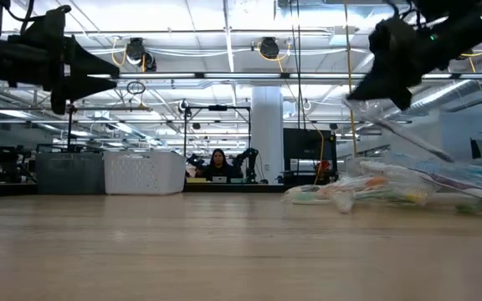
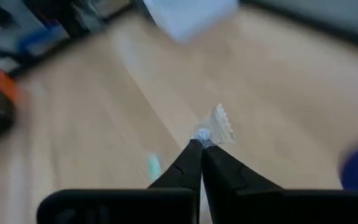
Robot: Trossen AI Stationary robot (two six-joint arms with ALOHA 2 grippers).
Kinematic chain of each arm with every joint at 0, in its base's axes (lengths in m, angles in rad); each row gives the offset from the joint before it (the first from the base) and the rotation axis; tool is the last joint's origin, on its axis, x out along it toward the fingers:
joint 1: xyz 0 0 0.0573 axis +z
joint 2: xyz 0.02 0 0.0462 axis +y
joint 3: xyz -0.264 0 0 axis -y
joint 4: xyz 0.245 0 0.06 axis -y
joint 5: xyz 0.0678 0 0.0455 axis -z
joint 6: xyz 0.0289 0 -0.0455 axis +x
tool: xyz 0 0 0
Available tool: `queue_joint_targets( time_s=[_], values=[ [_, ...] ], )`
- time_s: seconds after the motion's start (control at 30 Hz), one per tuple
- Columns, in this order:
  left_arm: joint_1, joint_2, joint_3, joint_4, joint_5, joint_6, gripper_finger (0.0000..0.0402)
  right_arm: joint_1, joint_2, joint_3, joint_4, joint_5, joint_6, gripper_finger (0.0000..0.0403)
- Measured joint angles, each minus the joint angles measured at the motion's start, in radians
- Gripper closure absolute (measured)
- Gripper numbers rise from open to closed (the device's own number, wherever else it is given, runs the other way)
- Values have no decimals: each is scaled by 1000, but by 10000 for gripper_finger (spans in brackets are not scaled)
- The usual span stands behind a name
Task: Pick & Place Toothbrushes
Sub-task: Put the violet toothbrush into the gray bin
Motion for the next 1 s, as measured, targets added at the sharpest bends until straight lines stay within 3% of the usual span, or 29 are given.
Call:
queue_joint_targets(
  time_s=[0.3, 0.57, 0.77, 0.83, 1.0],
  values=[
    [1, 32, 0, 111, 77, -23, 227, 0, 118, 0, 406, -7, -151, 403],
    [1, 225, 1, 337, 110, -25, 227, 0, 304, 3, 791, -61, -245, 403],
    [1, 442, 3, 572, 141, -24, 227, 0, 421, 118, 809, -67, -321, 403],
    [1, 511, 16, 622, 141, -23, 227, 0, 466, 166, 807, -115, -342, 403],
    [1, 655, 101, 636, 152, -15, 227, 0, 557, 266, 806, -144, -391, 403]
  ],
)
